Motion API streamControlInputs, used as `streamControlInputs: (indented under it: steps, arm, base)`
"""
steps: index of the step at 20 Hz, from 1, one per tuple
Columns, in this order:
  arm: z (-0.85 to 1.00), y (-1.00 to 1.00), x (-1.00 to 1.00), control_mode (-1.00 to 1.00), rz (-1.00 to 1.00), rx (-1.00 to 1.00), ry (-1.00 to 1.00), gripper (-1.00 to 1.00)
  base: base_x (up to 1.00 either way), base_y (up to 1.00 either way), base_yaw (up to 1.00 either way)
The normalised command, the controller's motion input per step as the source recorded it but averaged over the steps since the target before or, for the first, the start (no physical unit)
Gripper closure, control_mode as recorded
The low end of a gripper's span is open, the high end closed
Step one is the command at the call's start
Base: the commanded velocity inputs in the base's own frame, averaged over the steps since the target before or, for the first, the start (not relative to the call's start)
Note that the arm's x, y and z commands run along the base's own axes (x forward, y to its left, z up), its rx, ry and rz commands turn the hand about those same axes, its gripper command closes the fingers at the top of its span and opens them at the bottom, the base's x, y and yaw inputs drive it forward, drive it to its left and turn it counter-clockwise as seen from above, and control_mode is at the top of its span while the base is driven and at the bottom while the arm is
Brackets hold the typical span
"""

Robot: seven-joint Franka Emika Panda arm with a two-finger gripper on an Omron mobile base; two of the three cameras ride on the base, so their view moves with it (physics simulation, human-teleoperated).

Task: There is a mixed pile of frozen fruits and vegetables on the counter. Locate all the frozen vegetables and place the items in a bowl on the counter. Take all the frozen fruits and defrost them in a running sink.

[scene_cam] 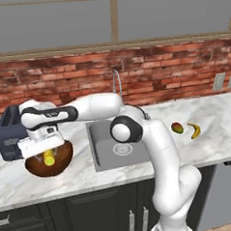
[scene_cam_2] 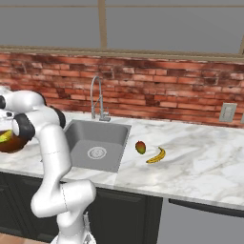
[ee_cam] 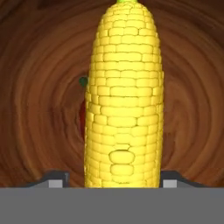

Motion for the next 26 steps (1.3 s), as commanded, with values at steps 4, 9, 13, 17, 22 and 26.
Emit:
streamControlInputs:
  steps: [4,9,13,17,22,26]
  arm:
    - [0.20,-0.03,-0.26,-1.00,0.01,0.02,-0.08,-1.00]
    - [0.12,-0.05,-0.26,-1.00,0.01,0.02,-0.09,-1.00]
    - [0.22,-0.13,-0.22,-1.00,0.00,0.05,-0.10,-1.00]
    - [0.27,-0.29,-0.16,-1.00,-0.01,0.08,-0.08,-1.00]
    - [0.23,-0.34,-0.07,-1.00,-0.01,0.09,-0.09,-1.00]
    - [0.19,-0.44,-0.15,-1.00,0.00,0.07,-0.08,-1.00]
  base:
    - [0.00,0.00,0.00]
    - [0.00,0.00,0.00]
    - [0.00,0.00,0.00]
    - [0.00,0.00,0.00]
    - [0.00,0.00,0.00]
    - [0.00,0.00,0.00]
